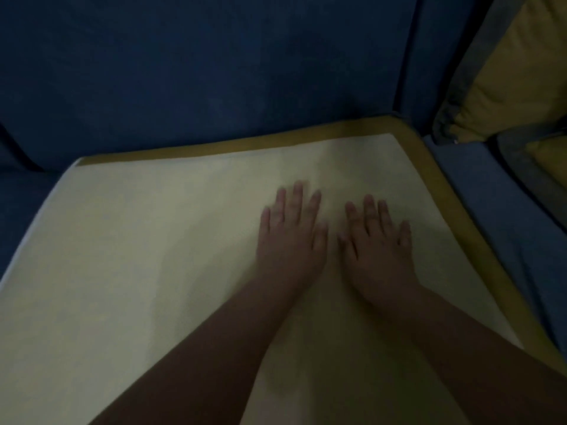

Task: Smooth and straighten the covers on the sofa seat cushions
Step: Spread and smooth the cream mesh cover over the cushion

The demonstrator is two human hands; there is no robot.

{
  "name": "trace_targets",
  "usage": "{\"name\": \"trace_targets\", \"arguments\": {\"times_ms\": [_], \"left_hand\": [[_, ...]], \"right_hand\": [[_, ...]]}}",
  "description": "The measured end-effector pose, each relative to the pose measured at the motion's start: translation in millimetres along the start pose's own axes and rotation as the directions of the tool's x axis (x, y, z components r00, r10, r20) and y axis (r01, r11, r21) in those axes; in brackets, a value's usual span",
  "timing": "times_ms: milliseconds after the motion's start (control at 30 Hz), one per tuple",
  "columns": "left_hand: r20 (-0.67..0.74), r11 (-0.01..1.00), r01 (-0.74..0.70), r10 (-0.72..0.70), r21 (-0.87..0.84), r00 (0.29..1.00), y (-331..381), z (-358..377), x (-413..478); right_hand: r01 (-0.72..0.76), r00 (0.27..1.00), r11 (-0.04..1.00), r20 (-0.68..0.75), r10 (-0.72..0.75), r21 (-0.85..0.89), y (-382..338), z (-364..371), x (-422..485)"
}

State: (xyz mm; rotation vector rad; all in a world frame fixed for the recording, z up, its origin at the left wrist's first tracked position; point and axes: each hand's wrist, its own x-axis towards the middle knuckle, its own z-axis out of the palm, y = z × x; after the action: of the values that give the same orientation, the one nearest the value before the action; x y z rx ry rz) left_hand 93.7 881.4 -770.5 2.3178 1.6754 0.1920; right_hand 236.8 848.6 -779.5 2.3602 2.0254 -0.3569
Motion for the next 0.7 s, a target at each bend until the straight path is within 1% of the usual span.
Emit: {"name": "trace_targets", "arguments": {"times_ms": [33,67,133,167,200,233,267,300,333,367,400,467,500,567,600,633,667,700], "left_hand": [[-0.087,1.0,0.001,-0.002,-0.015,0.996,-6.4,-15.5,-0.8],[-0.196,1.0,-0.007,0.002,-0.023,0.981,-14.1,-31.0,-2.6],[-0.398,0.999,-0.031,0.015,-0.034,0.917,-34.5,-55.1,-6.7],[-0.443,0.999,-0.028,0.007,-0.041,0.897,-44.2,-60.5,-8.9],[-0.434,0.999,-0.004,-0.011,-0.034,0.901,-58.0,-60.7,-12.6],[-0.372,0.999,0.033,-0.036,-0.014,0.928,-71.6,-54.9,-18.3],[-0.258,0.997,0.074,-0.066,0.023,0.964,-84.5,-43.4,-25.7],[-0.118,0.991,0.111,-0.103,0.068,0.988,-96.3,-28.8,-34.9],[-0.001,0.985,0.135,-0.135,0.103,0.991,-106.0,-14.5,-43.5],[0.059,0.982,0.145,-0.153,0.12,0.986,-113.1,-3.9,-49.5],[0.069,0.981,0.152,-0.161,0.119,0.985,-117.3,2.7,-51.9],[0.062,0.983,0.148,-0.155,0.105,0.986,-118.0,3.5,-49.7],[0.083,0.986,0.141,-0.149,0.09,0.985,-116.9,-2.1,-50.1],[0.092,0.991,0.13,-0.128,-0.012,0.987,-118.0,-18.4,-50.0],[0.063,0.991,0.119,-0.115,-0.069,0.991,-121.3,-28.8,-51.6],[-0.007,0.99,0.099,-0.1,-0.1,0.995,-126.2,-40.8,-54.9],[-0.123,0.992,0.075,-0.087,-0.099,0.989,-133.8,-52.8,-59.7],[-0.254,0.994,0.058,-0.079,-0.09,0.964,-141.2,-63.8,-63.3]], "right_hand": [[0.023,0.997,0.999,-0.079,-0.021,0.035,-12.9,-9.4,0.6],[0.064,0.981,0.995,-0.188,-0.049,0.079,-29.2,-19.3,1.5],[0.169,0.905,0.972,-0.417,-0.087,0.165,-66.8,-34.9,6.5],[0.206,0.863,0.962,-0.496,-0.092,0.18,-81.4,-36.7,9.1],[0.228,0.839,0.957,-0.535,-0.1,0.179,-96.3,-35.4,11.0],[0.236,0.847,0.957,-0.519,-0.116,0.171,-105.3,-28.3,11.5],[0.23,0.885,0.96,-0.444,-0.139,0.159,-109.9,-14.9,10.9],[0.208,0.937,0.969,-0.312,-0.159,0.132,-111.9,2.7,8.2],[0.179,0.973,0.98,-0.165,-0.163,0.089,-110.4,21.7,4.0],[0.155,0.986,0.987,-0.066,-0.152,0.043,-107.0,36.2,0.9],[0.136,0.99,0.991,-0.03,-0.135,0.008,-104.4,44.3,-0.5],[0.124,0.992,0.992,-0.017,-0.124,-0.021,-104.9,45.0,1.5],[0.119,0.993,0.992,0.012,-0.119,-0.04,-107.6,41.2,0.7],[0.091,0.995,0.995,0.038,-0.09,-0.044,-114.7,31.1,1.5],[0.081,0.996,0.996,0.034,-0.08,-0.033,-120.0,25.3,1.3],[0.09,0.996,0.996,0.008,-0.09,-0.015,-128.0,18.2,0.6],[0.127,0.99,0.992,-0.063,-0.126,0.012,-140.4,11.2,-0.7],[0.183,0.968,0.982,-0.185,-0.17,0.057,-154.4,3.2,-1.5]]}}
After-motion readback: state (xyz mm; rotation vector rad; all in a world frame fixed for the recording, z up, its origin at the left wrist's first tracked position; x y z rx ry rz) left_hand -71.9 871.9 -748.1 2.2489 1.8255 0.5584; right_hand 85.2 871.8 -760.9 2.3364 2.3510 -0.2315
